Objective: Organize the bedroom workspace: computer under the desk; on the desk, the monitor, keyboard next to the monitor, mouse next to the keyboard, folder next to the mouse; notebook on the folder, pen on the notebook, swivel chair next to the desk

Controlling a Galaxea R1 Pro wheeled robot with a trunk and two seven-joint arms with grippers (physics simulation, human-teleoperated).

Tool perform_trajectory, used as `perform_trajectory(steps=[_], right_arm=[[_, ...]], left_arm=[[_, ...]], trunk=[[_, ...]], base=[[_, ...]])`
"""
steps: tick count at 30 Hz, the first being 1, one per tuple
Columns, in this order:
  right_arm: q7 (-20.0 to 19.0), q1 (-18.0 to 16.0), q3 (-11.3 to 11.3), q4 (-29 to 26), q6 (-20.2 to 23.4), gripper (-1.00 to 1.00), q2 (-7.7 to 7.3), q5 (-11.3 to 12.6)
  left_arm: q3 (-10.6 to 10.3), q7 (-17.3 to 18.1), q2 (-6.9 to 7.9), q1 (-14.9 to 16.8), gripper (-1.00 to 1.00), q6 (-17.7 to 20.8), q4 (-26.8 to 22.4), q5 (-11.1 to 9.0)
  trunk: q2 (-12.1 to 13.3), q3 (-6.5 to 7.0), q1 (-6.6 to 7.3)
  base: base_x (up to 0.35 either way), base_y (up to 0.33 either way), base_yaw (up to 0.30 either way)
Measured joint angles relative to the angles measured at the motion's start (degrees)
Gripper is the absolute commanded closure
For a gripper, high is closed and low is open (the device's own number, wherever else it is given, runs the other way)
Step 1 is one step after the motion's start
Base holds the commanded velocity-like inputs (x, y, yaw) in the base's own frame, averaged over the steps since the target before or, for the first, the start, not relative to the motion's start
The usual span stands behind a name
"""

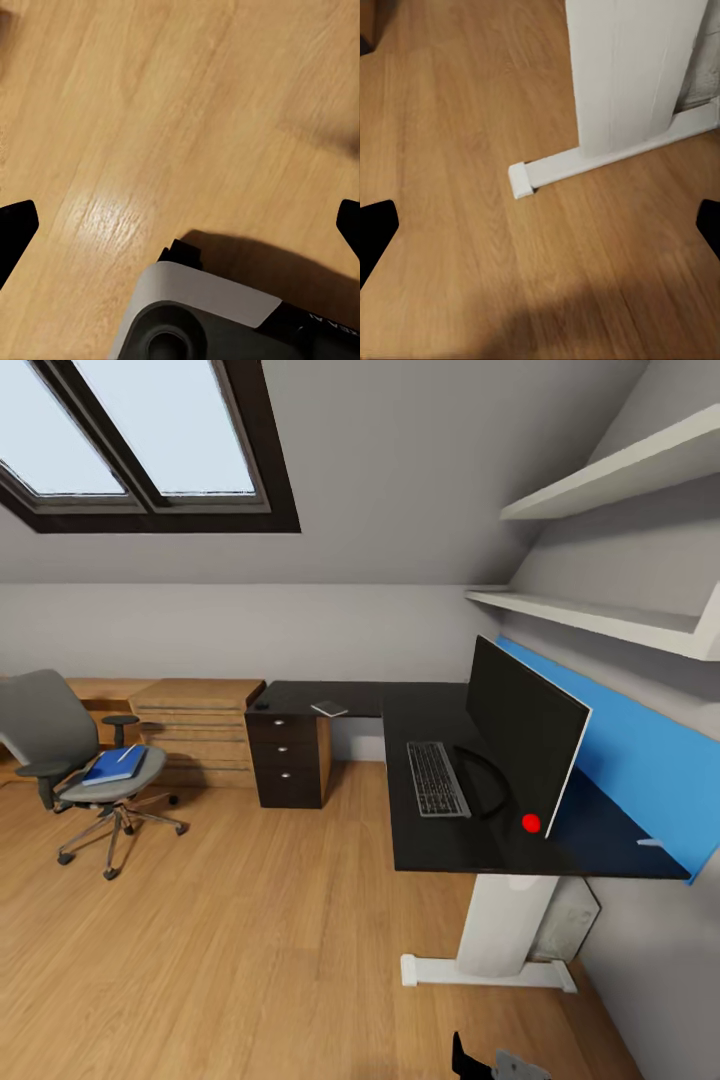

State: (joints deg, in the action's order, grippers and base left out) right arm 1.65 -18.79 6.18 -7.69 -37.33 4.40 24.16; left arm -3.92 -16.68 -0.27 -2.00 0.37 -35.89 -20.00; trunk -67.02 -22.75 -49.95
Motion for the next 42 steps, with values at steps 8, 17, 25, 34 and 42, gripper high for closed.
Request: perform_trajectory(steps=[8, 17, 25, 34, 42], right_arm=[[0.0, 0.0, -0.1, 0.2, -0.6, -1.0, 0.09, -2.0], [0.2, 0.0, -0.1, 1.1, -2.2, -1.0, 1.53, -2.2], [0.1, 0.0, 0.1, 2.2, -3.9, -1.0, 2.0, -3.1], [0.3, 0.0, 0.1, 5.8, -8.6, -1.0, 4.1, -11.2], [0.3, 0.0, 0.1, 6.0, -8.7, -1.0, 4.11, -11.4]], left_arm=[[0.1, 0.0, -0.04, 0.0, -1.0, -3.0, 0.0, 0.1], [0.0, -0.1, -0.14, 0.0, -1.0, -3.3, 0.1, 0.1], [0.0, -0.1, -0.17, 0.0, -1.0, -3.3, 0.2, 0.1], [0.0, -0.1, -0.08, 0.0, -1.0, -3.4, 0.2, 0.1], [0.1, 0.0, 0.0, 0.0, -1.0, -3.4, 0.2, 0.0]], trunk=[[3.2, 1.44, 1.76], [6.8, 3.05, 3.74], [10.0, 4.49, 5.5], [13.6, 6.11, 7.49], [15.7, 6.98, 8.61]], base=[[0.0, 0.0, 0.0], [0.0, 0.0, 0.002], [0.0, 0.0, 0.228], [0.058, 0.0, 0.28], [0.319, 0.034, 0.281]])
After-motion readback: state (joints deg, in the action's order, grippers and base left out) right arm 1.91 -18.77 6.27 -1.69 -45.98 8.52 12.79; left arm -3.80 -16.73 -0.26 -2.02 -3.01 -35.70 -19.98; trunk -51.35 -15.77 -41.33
